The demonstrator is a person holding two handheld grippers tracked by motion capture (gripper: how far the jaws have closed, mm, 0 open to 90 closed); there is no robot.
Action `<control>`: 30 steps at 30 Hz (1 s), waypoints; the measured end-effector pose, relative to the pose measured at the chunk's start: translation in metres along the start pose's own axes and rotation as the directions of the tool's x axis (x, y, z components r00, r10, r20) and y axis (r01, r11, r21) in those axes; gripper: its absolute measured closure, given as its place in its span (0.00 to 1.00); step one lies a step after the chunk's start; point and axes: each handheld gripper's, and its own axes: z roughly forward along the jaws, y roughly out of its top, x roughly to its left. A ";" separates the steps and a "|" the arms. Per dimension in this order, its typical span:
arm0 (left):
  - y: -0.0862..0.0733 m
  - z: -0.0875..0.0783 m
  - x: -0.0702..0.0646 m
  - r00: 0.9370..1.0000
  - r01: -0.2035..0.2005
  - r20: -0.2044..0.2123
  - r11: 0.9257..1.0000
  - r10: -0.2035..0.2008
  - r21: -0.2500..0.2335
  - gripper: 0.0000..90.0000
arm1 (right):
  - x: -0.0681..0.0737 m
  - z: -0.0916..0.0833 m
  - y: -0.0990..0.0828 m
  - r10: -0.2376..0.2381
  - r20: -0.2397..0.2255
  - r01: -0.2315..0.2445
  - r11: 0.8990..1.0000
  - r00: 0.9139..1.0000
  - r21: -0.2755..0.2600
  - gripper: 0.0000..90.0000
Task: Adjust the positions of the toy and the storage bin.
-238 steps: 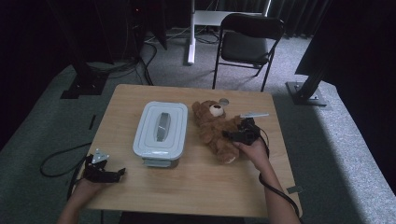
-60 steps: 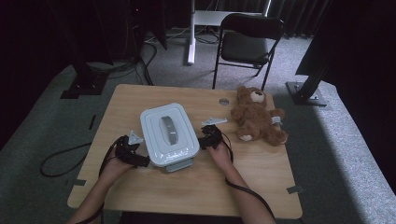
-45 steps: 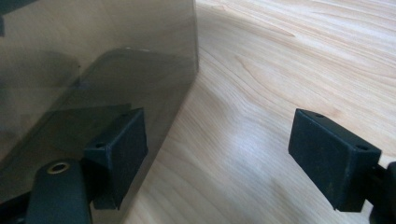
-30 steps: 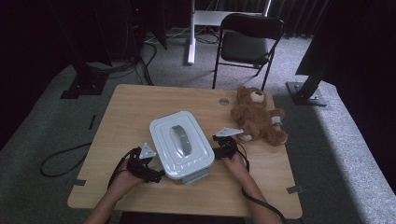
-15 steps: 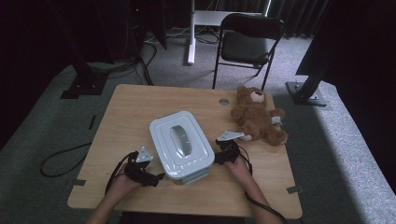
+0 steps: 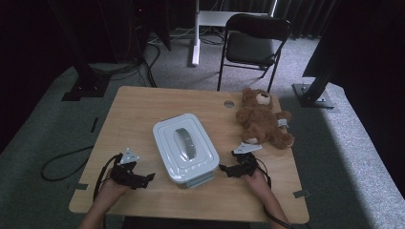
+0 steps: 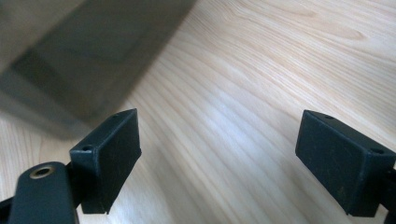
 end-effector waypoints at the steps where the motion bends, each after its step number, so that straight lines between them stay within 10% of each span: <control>1: 0.002 -0.003 0.000 1.000 0.001 0.002 1.000 -0.001 -0.007 0.01 | 0.000 0.000 0.000 0.000 0.000 0.000 1.000 1.000 0.000 0.15; 18: 0.048 -0.044 -0.028 0.995 -0.089 0.023 0.984 0.093 -0.158 0.01 | -0.020 -0.035 -0.035 0.070 0.093 -0.071 0.997 0.993 0.012 0.15; 30: 0.078 -0.032 -0.050 0.983 -0.141 0.090 0.975 0.158 -0.172 0.01 | -0.033 -0.049 -0.048 0.119 0.149 -0.123 0.992 0.982 0.018 0.15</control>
